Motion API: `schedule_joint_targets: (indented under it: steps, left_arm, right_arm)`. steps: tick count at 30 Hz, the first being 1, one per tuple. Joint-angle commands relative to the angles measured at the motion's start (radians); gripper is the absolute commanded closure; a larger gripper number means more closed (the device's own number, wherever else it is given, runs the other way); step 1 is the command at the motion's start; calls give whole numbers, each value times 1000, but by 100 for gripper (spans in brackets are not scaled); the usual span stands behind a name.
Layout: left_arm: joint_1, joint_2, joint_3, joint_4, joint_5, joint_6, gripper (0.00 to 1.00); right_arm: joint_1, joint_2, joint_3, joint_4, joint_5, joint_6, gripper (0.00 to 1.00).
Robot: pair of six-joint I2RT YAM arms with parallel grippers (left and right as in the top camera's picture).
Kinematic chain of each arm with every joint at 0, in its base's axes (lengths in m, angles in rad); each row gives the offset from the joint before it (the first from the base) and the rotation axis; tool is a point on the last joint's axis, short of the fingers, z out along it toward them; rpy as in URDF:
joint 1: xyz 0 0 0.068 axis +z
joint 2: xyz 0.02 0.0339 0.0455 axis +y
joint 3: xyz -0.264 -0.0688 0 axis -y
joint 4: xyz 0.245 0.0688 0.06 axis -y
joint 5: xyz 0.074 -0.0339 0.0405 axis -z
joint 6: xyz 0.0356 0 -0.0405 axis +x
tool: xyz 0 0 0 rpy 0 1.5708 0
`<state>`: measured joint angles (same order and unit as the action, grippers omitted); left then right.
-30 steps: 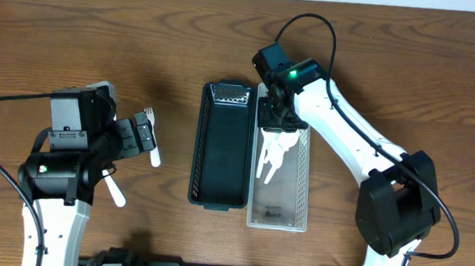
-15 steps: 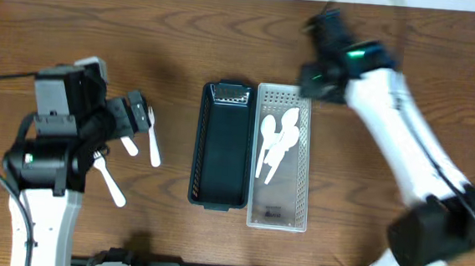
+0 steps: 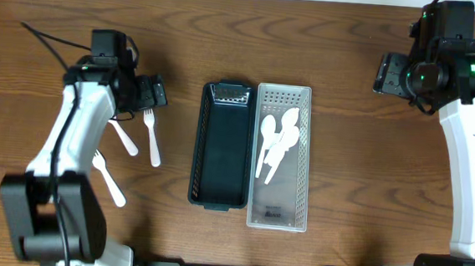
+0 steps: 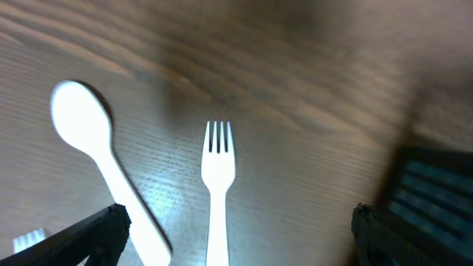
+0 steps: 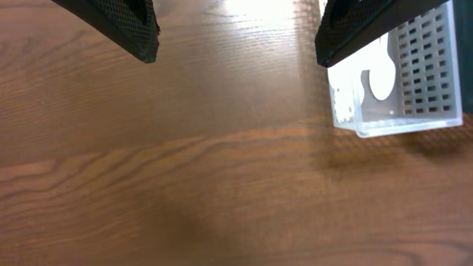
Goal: Pack container
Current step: 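Move the left gripper to a white fork and grasp it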
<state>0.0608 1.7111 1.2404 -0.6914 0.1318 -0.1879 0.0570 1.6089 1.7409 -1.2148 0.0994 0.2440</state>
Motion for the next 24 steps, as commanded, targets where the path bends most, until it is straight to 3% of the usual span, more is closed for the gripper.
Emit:
schedule_joint_targets:
  steps: [1,24]
  left_arm:
    - [-1,75,3,16,-8,-17,2]
    - [-1,270,2,55,-38,-17,2]
  right_arm:
    - [-5,2,-7,-3,2,-25,28]
    - [-5,2,-8,-19,2,-25,28]
